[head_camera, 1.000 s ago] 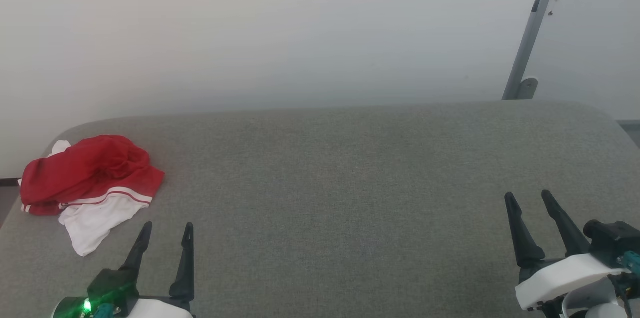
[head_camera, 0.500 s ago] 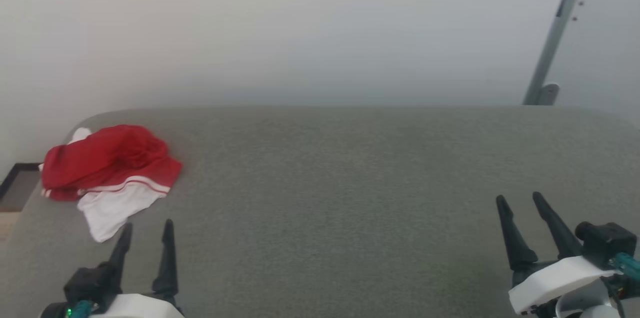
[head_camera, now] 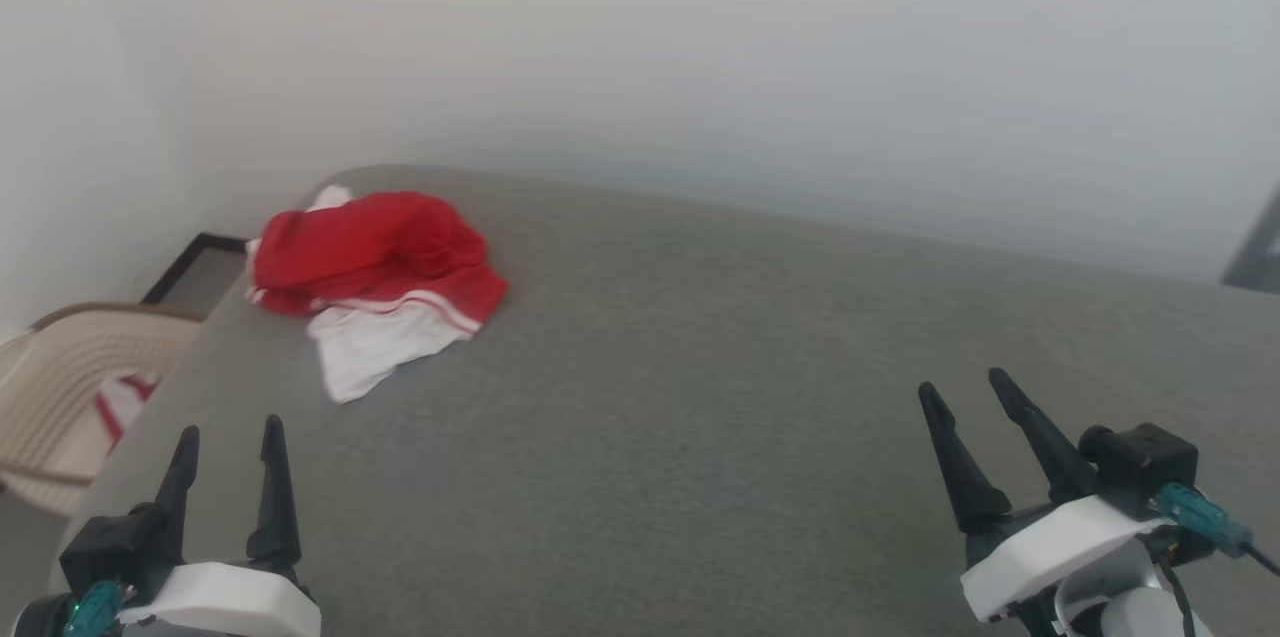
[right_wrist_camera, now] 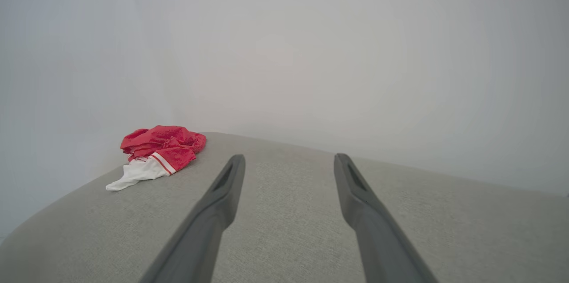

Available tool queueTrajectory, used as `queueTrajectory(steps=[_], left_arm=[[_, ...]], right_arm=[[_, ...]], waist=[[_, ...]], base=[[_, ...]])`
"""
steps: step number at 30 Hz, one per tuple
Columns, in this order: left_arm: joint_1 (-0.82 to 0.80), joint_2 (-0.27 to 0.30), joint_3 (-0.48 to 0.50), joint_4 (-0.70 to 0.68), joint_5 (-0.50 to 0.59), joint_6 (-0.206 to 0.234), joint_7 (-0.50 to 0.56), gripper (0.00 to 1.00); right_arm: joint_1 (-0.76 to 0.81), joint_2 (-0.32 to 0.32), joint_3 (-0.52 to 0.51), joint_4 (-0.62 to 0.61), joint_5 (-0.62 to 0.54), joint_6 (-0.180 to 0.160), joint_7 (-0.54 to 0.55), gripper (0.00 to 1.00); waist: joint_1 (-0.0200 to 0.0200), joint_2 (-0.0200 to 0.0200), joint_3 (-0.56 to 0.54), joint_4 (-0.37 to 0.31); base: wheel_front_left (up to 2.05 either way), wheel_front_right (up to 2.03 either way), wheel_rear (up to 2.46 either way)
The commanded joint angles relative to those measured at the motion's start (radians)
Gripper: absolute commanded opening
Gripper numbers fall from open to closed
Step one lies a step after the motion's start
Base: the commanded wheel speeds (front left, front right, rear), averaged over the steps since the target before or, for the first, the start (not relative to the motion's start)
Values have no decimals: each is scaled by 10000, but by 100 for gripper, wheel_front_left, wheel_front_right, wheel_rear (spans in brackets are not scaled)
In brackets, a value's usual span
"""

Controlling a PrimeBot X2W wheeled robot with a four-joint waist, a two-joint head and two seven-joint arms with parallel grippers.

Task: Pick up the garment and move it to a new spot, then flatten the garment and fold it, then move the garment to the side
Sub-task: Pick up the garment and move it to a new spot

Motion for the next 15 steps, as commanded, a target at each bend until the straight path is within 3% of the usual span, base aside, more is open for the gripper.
queueTrajectory(steps=[1, 8, 15], left_arm=[[-36, 52, 30, -49, -2, 62, 26, 100], [-14, 120, 96, -212, -156, 117, 125, 100], [-97, 91, 171, -344, -439, 69, 274, 100]], right_arm=[[-135, 4, 118, 70, 63, 0, -87, 100], [-373, 14, 458, 271, 143, 0, -238, 100], [-480, -62, 549, 376, 210, 0, -336, 100]], waist=[[0, 0, 13, 528], [0, 0, 84, 1201], [0, 0, 248, 1264]], base=[[0, 0, 0], [0, 0, 0], [0, 0, 0]])
